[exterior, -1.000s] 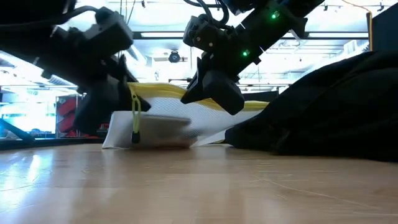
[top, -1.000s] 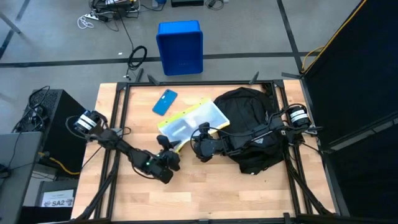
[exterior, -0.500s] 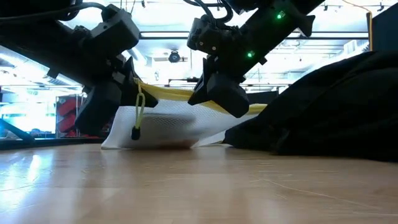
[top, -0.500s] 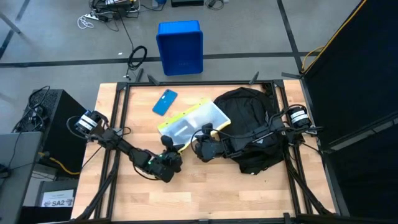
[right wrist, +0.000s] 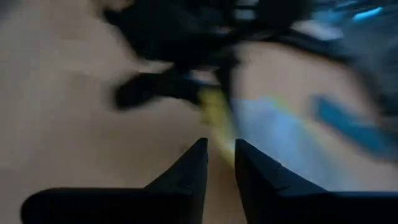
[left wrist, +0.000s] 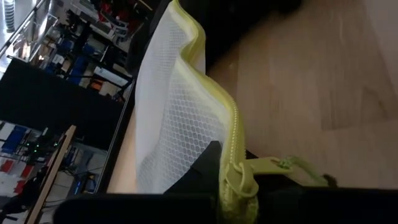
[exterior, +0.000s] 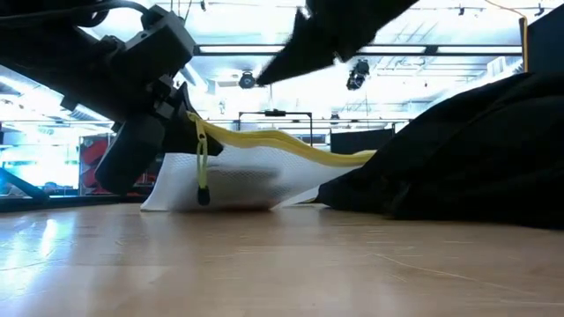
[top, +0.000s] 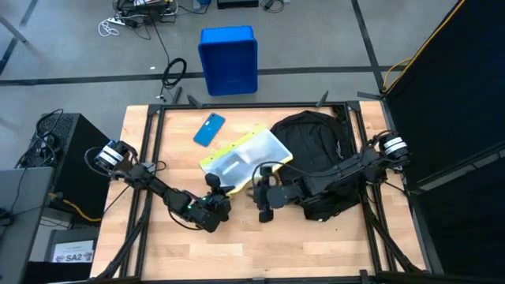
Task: Unpack backpack
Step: Open the white zip bag
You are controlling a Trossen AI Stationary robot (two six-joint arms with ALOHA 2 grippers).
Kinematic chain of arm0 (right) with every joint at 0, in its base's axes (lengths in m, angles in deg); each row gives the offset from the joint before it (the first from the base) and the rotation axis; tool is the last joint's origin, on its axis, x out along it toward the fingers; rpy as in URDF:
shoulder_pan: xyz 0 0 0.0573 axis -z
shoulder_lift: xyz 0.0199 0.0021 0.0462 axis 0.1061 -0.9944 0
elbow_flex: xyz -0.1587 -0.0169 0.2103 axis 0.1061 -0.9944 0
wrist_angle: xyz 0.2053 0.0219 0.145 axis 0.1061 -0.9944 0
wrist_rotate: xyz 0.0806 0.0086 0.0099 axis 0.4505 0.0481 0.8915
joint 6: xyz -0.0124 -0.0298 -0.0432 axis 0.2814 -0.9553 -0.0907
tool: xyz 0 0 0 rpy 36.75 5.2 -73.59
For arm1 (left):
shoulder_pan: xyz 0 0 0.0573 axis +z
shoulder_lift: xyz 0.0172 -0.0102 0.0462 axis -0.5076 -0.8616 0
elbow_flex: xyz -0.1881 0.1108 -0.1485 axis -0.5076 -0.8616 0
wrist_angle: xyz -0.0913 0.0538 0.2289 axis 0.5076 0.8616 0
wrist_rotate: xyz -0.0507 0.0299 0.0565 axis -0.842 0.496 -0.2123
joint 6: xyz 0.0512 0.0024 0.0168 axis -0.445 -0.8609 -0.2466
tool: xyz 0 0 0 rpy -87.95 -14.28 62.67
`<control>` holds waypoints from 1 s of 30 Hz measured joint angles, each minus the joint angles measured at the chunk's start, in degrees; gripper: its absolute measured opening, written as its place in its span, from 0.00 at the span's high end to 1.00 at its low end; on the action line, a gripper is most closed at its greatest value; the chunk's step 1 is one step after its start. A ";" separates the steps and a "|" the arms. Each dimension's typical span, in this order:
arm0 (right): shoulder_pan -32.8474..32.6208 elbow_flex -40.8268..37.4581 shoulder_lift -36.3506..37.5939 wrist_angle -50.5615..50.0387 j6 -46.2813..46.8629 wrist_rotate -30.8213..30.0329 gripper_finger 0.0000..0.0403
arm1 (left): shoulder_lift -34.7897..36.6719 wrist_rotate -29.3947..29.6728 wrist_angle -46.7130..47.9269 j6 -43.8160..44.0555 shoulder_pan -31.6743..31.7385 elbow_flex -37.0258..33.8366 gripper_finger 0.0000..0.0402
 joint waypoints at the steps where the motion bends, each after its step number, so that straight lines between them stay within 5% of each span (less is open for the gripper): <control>1: 0.11 0.00 -0.65 0.84 1.37 2.95 0.85 | 0.00 0.00 -0.17 -0.04 0.00 0.00 1.00; 14: 0.16 -0.09 -8.75 2.18 4.10 5.31 0.79 | 0.00 -0.84 -2.99 0.06 0.28 0.02 1.00; 30: 0.26 -0.09 -8.77 0.73 2.30 3.32 0.87 | 0.02 -7.12 -4.36 1.18 4.43 0.02 1.00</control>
